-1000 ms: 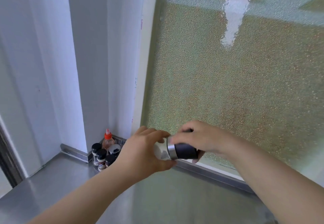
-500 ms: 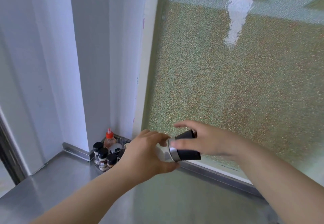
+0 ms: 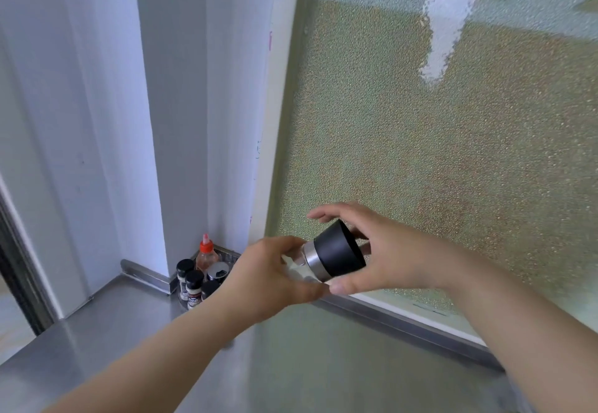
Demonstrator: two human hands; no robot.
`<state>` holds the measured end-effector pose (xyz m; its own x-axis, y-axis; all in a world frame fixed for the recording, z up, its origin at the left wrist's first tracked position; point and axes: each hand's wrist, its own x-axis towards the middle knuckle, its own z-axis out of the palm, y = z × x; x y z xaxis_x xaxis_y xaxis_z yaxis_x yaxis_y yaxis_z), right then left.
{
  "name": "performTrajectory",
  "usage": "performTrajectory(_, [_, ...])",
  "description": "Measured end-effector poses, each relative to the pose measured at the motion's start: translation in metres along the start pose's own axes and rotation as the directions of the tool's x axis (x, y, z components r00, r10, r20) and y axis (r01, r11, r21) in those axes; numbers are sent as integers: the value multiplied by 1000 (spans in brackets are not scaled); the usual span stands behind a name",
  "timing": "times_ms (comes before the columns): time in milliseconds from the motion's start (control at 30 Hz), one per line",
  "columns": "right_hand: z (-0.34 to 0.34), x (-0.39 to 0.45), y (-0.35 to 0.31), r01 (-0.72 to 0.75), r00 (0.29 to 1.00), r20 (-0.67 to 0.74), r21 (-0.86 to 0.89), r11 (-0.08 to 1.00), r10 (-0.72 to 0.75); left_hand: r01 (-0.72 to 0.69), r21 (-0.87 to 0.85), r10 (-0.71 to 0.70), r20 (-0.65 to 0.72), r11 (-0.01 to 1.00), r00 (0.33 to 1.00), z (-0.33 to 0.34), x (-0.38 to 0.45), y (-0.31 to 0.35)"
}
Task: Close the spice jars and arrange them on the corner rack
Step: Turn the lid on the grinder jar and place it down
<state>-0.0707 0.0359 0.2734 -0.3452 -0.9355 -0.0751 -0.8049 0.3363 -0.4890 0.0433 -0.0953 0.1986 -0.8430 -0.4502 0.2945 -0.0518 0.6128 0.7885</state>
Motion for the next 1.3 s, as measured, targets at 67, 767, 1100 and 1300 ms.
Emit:
performTrajectory(67, [3,1,-1,33,995,-90,-63,997,-39,-16,21,16,-15,1000,1000,0,-1,-1])
performTrajectory(767, [56,20,17,-3,985,-171,162,987,31,-80,217,118,-171,973,978,28,-18,-47])
performTrajectory(1100, [82,50,21,-17,983,-171,280,960,68,18,74,1,-249,997,968,32,-10,-87])
performTrajectory(1300, [111,91,37,-70,972,-193,295,953,132,60,-35,-58,57,998,997,28,9,-139])
